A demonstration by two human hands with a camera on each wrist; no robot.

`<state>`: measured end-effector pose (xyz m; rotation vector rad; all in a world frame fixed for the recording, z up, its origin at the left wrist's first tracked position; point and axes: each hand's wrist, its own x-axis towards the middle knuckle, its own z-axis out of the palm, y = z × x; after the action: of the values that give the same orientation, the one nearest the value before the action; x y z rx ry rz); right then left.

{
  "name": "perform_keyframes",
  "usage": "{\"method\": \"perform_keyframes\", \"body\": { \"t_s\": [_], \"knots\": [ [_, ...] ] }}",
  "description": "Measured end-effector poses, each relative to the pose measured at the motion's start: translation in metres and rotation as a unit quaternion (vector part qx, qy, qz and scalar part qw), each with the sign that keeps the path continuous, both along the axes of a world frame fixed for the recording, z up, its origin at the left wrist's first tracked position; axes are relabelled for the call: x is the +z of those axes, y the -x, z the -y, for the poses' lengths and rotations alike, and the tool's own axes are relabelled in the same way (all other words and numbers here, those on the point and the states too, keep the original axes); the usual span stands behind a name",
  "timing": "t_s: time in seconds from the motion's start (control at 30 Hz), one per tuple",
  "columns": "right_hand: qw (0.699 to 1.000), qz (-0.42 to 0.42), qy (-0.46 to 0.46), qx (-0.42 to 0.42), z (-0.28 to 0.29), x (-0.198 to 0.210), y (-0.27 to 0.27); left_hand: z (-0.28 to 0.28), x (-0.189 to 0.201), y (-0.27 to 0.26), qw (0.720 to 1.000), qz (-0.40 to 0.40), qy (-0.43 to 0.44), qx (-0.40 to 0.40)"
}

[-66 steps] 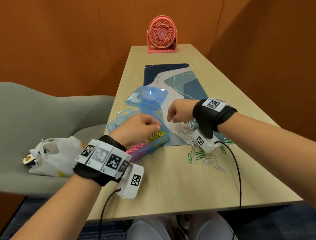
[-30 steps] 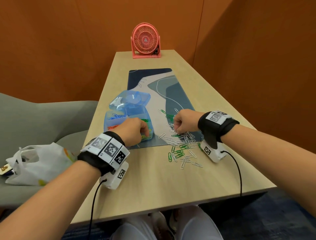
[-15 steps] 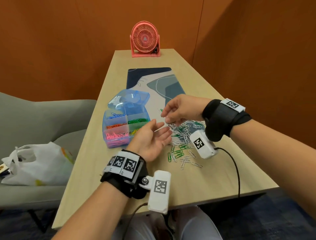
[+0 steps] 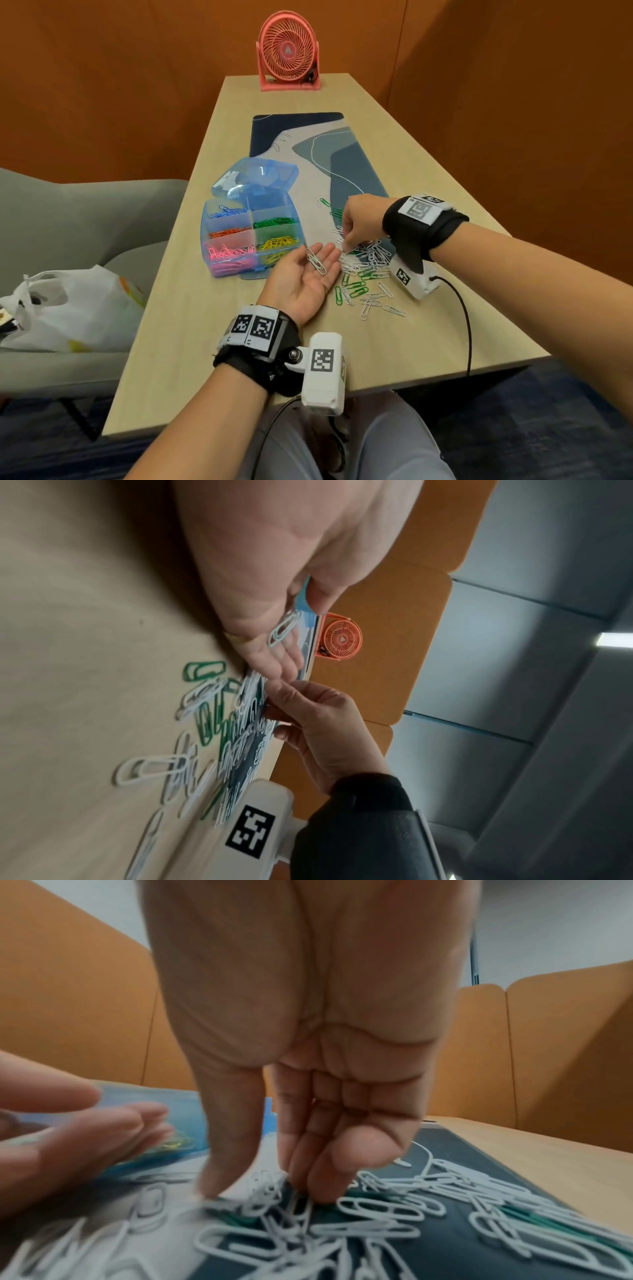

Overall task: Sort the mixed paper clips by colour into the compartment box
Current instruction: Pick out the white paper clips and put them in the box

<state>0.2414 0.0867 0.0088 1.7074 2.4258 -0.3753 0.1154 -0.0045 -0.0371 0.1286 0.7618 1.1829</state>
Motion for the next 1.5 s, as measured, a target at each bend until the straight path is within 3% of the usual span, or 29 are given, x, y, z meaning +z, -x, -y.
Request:
{"method": "perform_keyframes", "body": {
  "t_s": [0.53, 0.93, 1.07, 1.27, 1.5],
  "knots": [
    [0.996, 0.004, 0.018, 0.086, 0.013, -0.003, 0.014, 0.006, -0.002, 0.018, 1.000, 0.005, 0.012, 0.010],
    [0.997, 0.033, 0.013, 0.070, 0.003, -0.005, 0.024, 0.005, -0.004, 0.018, 1.000, 0.001, 0.007, 0.012],
    [0.998, -0.019, 0.020, 0.048, -0.001, 0.000, 0.018, 0.006, -0.003, 0.018, 1.000, -0.003, 0.005, 0.012],
    [0.982, -0.166, 0.082, 0.024, 0.008, 0.024, 0.009, 0.007, -0.003, 0.014, 1.000, 0.001, 0.011, 0.005],
    [0.982, -0.162, 0.094, 0.037, 0.020, 0.027, 0.009, 0.004, -0.003, 0.006, 0.996, 0.073, 0.014, 0.044]
  ]
}}
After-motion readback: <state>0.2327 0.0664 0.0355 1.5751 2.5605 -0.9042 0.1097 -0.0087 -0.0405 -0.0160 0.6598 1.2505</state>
